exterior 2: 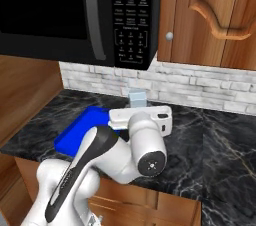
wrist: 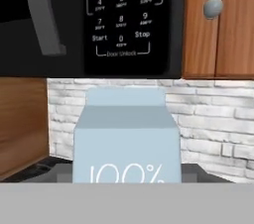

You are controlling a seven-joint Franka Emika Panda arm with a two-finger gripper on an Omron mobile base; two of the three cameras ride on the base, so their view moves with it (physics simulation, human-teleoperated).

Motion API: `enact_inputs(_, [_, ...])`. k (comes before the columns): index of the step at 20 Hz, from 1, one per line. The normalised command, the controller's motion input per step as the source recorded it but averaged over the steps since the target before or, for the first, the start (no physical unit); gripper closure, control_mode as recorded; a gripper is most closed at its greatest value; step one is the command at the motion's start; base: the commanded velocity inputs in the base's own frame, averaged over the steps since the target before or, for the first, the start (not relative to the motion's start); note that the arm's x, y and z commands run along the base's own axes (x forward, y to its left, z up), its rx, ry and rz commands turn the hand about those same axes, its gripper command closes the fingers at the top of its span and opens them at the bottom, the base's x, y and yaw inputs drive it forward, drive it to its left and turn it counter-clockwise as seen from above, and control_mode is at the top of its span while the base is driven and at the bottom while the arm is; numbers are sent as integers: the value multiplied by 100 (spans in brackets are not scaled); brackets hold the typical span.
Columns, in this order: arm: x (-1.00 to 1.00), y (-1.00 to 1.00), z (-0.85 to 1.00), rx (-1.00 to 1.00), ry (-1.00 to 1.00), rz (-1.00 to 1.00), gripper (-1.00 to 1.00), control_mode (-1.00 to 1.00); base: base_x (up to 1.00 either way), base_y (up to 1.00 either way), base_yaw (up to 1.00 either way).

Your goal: Take out the milk from the fridge and place it on the tray on the counter. Then take the sugar cube near the tray and place it in the tray.

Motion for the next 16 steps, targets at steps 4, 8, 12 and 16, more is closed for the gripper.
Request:
enact_inputs(4, [74, 45, -36, 3, 1, 16, 100, -100, 0, 0, 0])
enact_inputs(8, [46, 53, -42, 6, 0, 14, 100, -100, 0, 0, 0])
enact_inputs(12, [47, 46, -53, 9, 0, 14, 100, -100, 0, 0, 0])
enact_inputs(16, [41, 46, -44, 6, -3, 14, 100, -100, 0, 0, 0])
